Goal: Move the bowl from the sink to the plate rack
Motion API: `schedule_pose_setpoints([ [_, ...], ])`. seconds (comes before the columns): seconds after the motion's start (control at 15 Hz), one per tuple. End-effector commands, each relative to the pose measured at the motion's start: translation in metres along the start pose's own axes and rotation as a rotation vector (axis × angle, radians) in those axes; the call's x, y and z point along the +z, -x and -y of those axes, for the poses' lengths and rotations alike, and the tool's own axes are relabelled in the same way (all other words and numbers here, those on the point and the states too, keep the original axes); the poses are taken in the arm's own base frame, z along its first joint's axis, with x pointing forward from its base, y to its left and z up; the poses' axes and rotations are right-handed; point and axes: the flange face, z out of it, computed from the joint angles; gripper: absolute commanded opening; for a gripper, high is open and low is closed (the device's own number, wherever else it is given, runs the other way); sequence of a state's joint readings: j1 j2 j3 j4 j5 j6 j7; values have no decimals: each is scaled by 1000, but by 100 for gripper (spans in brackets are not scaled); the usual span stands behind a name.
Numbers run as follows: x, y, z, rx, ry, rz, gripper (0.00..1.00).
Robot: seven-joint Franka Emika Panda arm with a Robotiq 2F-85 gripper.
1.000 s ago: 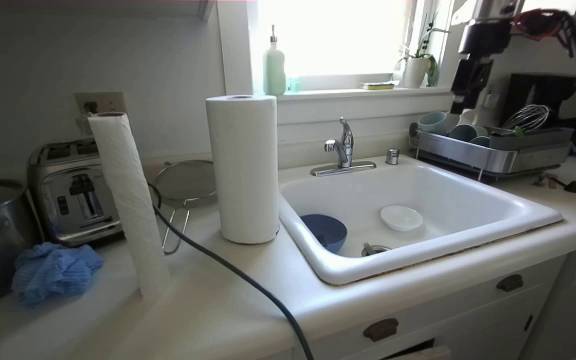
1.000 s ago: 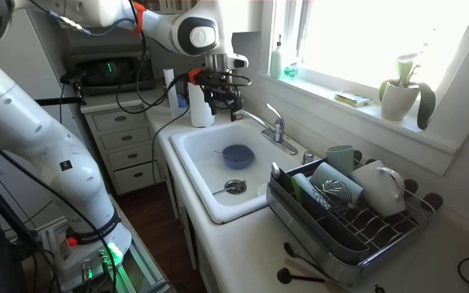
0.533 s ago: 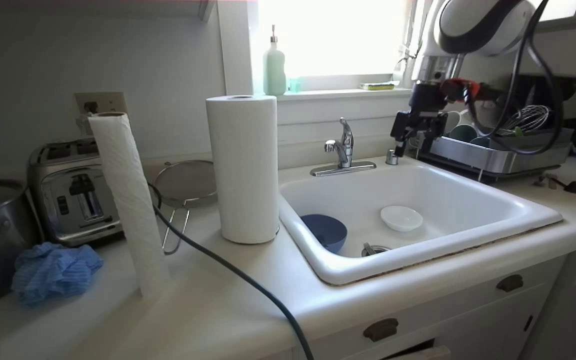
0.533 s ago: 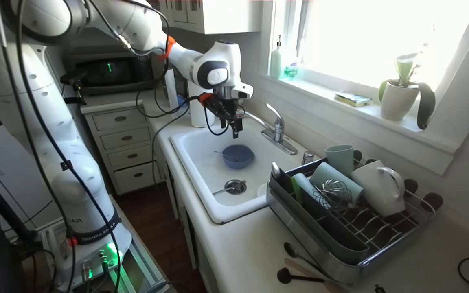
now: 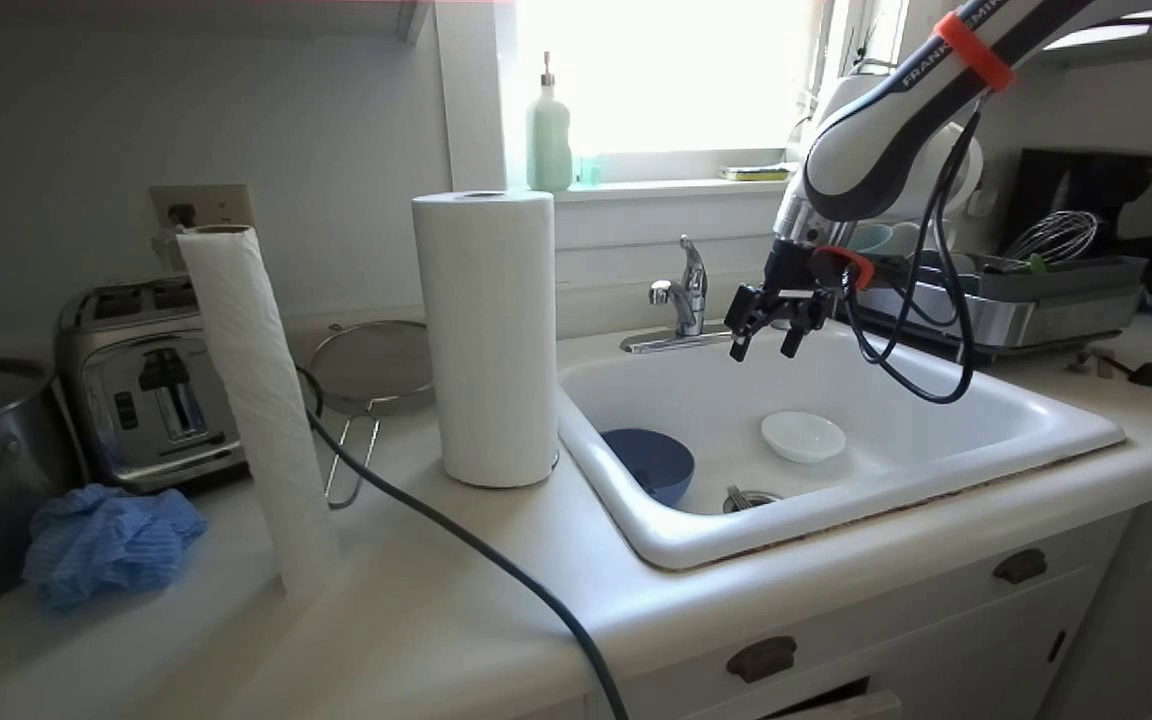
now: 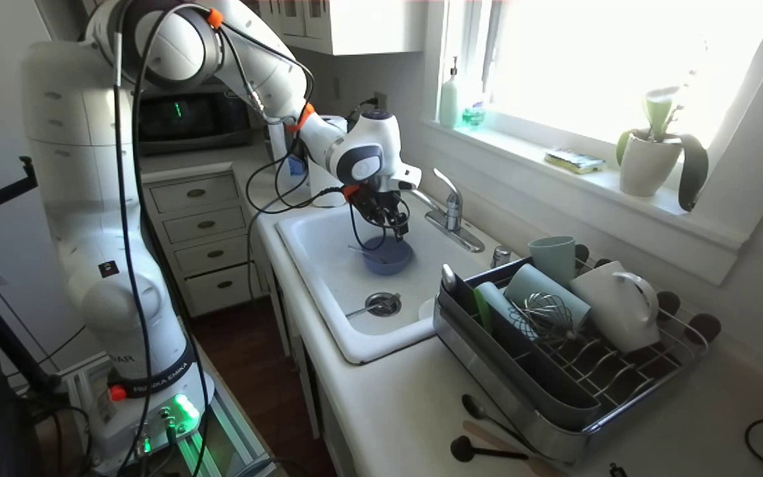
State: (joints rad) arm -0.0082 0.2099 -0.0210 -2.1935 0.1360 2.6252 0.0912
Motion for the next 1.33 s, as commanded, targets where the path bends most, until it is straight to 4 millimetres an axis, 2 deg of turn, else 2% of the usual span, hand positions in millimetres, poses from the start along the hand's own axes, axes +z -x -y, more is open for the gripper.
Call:
schedule_pose_setpoints([
  [0.0,1,-1,1,-1,0,0,100],
  [0.2,-1,-4,2,-2,-2,-6,100],
  [0.53,61,0,23,49,-77,61,100],
  [0.87,118,-6,25,129,-112,71,100],
  [1.27,157,-20,18,195,-144,63,100],
])
